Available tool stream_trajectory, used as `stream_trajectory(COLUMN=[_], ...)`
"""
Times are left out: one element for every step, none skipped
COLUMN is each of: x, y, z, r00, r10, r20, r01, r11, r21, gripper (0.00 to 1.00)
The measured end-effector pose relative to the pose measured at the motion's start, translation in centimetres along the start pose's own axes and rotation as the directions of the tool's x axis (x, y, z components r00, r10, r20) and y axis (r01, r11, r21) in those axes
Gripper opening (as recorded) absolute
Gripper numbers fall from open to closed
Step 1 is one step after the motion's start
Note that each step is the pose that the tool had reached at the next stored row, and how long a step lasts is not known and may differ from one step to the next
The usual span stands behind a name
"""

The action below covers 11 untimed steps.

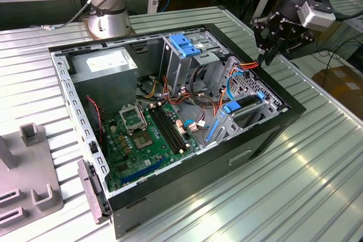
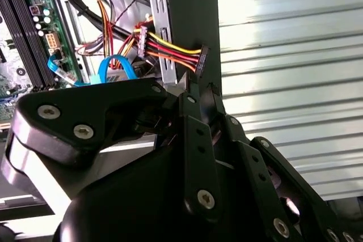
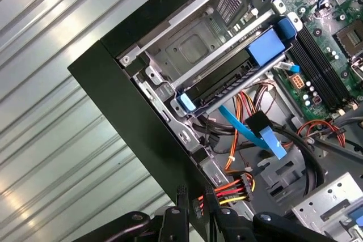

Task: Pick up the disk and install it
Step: 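Insert the first disk wire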

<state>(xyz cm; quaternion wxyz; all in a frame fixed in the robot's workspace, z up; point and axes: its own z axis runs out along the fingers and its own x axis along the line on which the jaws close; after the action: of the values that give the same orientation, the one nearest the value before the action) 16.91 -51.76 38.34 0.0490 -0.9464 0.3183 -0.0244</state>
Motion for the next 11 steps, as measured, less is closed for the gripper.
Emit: stream_trajectory(x=[-0.06, -0.13, -0.22, -0.28, -0.34, -0.35, -0.35, -0.35, -0.36, -0.36, -0.35], y=[-0.19, -0.36, -0.55, -0.64, -0.7, -0.72, -0.72, -0.72, -0.72, -0.73, -0.78], z=[0.03, 0.05, 0.09, 0.14, 0.28, 0.4, 0.46, 0.53, 0.6, 0.66, 0.74], r00=[1.0, 1.0, 1.0, 0.9999, 0.9997, 0.999, 0.9983, 0.9972, 0.9961, 0.9951, 0.9944], r10=[-0.002, -0.005, -0.009, -0.013, -0.025, -0.045, -0.059, -0.074, -0.088, -0.099, -0.106], r20=[0.0003, 0.0004, 0.0007, 0.0009, 0.001, 0.0019, 0.0028, 0.0038, 0.0047, 0.005, 0.0047], r01=[0.002, 0.005, 0.009, 0.013, 0.025, 0.045, 0.059, 0.074, 0.088, 0.099, 0.106], r11=[1.0, 1.0, 1.0, 0.9999, 0.9997, 0.999, 0.9983, 0.9972, 0.9962, 0.9951, 0.9944], r21=[0.0001, 0.0, -0.0001, -0.0003, -0.0004, -0.0002, -0.0001, 0.0, 0.0001, 0.0001, -0.0005], gripper=[0.25, 0.25, 0.25, 0.25, 0.25, 0.25, 0.25, 0.25, 0.25, 0.25, 0.25])
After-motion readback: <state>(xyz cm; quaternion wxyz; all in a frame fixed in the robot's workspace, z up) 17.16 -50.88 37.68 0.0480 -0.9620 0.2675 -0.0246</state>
